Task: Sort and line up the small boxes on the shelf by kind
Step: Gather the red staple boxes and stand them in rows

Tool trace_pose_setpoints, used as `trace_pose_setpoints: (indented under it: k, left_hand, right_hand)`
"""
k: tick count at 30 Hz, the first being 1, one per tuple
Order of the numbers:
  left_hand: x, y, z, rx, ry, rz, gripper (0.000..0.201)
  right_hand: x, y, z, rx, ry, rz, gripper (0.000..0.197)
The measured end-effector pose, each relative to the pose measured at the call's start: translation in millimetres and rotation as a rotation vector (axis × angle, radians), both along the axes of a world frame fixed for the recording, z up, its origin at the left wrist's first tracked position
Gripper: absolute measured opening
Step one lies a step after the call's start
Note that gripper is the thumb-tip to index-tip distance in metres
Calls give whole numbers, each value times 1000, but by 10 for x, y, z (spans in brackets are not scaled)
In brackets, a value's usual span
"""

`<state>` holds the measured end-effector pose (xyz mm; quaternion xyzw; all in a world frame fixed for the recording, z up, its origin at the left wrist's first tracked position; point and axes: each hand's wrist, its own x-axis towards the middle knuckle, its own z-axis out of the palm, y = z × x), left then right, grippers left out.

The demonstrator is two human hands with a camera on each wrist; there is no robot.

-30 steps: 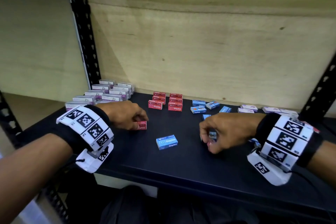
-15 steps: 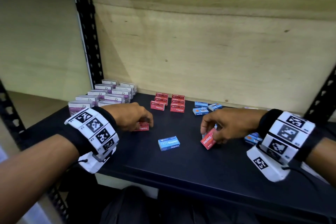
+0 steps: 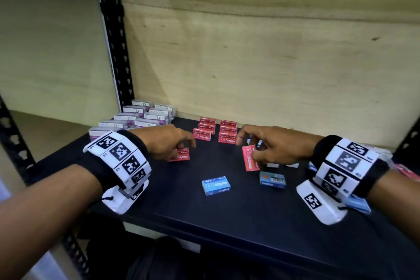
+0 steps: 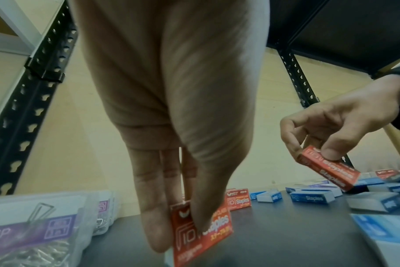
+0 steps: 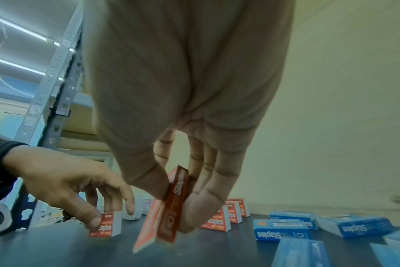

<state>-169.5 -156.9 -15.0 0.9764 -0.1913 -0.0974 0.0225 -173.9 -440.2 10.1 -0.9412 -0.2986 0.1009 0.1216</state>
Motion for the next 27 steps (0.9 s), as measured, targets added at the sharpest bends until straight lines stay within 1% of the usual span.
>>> trace_pose_setpoints:
  k: [3,6,8,11,16,19,23,27]
  left_hand:
    - [86,-12,-4,-2,-9,15,41]
    - [171,-50,-4,2,-6,-1,36]
    - [239,-75,7,2,-8,-23,35]
    - [360,-113,22,-7,-14,-28,34]
    - [550,-205,-10,-2,-14,-47,34]
    - [632,-241,-47,-30,-7,-48,34]
    - [713,-285,-61,-49,-22,-59,30]
    - [771,-301,-71,-57,-27,-53,29]
  right_hand:
    - [126,68,-13,-13,-20,11,24]
    - [263,135,-48,-13,4,-16,34]
    - [352,184,-57,-47,11,-21,35]
    - [464,261,-38,-118,-11,25,28]
    - [628,406,-35,-216,-70,104,31]
    - [738,476,-80,-202,-64,85,32]
    - [874,537,-130,-172,-62,62,23]
    - [935,575,-160,-171,-70,55,24]
